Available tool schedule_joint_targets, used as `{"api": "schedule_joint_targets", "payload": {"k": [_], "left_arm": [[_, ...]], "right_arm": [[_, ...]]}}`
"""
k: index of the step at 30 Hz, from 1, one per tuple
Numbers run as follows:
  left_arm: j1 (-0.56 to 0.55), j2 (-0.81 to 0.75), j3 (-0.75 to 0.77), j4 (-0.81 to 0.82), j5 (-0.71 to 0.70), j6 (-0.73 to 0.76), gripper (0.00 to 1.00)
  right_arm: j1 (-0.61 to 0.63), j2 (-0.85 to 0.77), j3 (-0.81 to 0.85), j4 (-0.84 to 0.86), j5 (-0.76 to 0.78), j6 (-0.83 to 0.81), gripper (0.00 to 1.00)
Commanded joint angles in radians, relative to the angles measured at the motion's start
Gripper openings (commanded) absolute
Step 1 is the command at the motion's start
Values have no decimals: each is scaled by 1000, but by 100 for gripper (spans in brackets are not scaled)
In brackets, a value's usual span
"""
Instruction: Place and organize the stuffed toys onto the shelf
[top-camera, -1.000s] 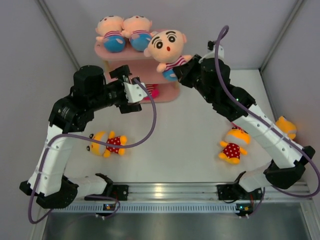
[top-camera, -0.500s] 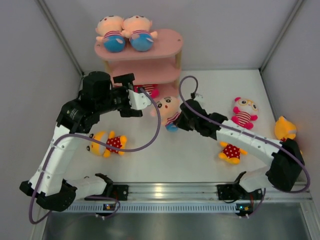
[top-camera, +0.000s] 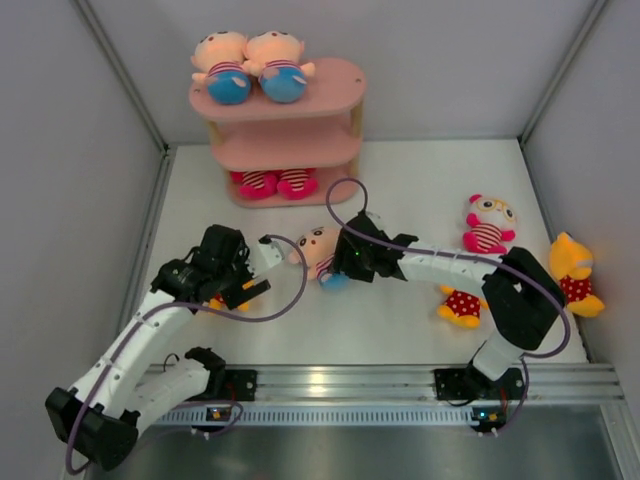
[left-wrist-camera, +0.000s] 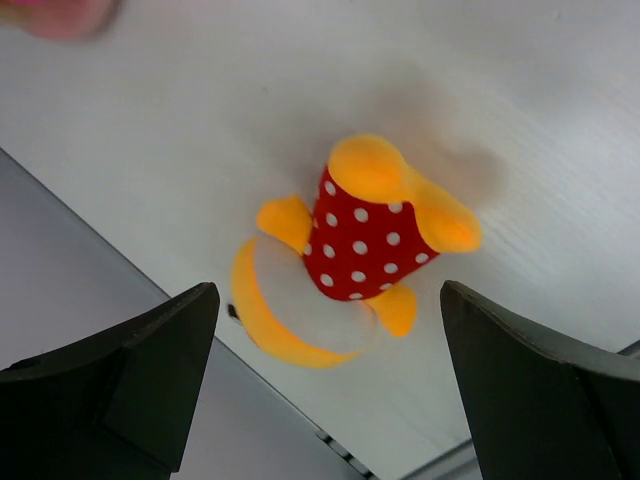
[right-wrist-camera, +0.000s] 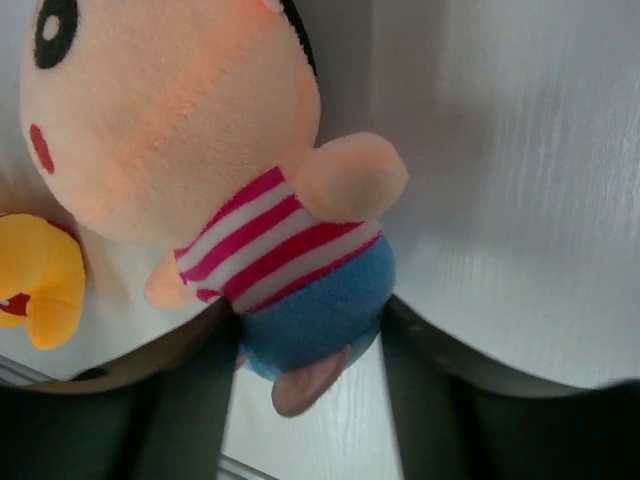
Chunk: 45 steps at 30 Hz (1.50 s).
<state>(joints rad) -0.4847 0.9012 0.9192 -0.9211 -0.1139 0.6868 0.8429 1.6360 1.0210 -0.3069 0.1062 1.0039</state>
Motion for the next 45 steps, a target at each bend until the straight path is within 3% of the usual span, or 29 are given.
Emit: {"api": "schedule_joint_targets", "payload": {"k": [1, 3, 6, 9, 11, 13, 17, 18, 20, 21, 23, 30, 34, 45], "left_arm": [[79, -10, -59, 24, -21, -90, 98], [154, 17, -45, 25, 34, -130, 98], [282, 66, -7, 39, 156, -182, 97], [384, 116, 6, 77, 186, -268, 96], [423, 134, -6, 123, 178, -306, 95], [468, 133, -37, 163, 189, -346, 95], [535, 97, -37, 172, 200, -336, 95], [543, 79, -37, 174, 206, -336, 95], [543, 64, -43, 171, 227, -336, 95], [544, 51, -49, 171, 236, -337, 95], [552, 45, -57, 172, 260, -334, 95], [581, 64, -62, 171, 292, -336, 95], [590, 71, -56, 172, 296, -339, 95], [594, 97, -49, 169, 318, -336, 95]], "right_arm": [[16, -69, 42, 68, -10, -111, 65], [15, -122, 33, 95, -34, -277, 71], [15, -243, -24, 201, -156, -517, 74], [-5, -358, -53, 242, -210, -684, 74], [-34, -419, -3, 210, -233, -827, 74], [-45, -462, 48, 155, -259, -1122, 74], [-51, -472, 102, 40, -450, -1482, 73], [-51, -466, 93, 1, -503, -1654, 72], [-50, -450, 15, -61, -587, -1808, 70], [-50, -444, -21, -73, -597, -1984, 70], [-36, -409, -102, -95, -574, -2135, 71], [94, -228, -116, 26, -393, -2229, 69], [105, -145, -139, 112, -356, -2251, 66], [113, -102, -140, 178, -247, -2279, 62]]}}
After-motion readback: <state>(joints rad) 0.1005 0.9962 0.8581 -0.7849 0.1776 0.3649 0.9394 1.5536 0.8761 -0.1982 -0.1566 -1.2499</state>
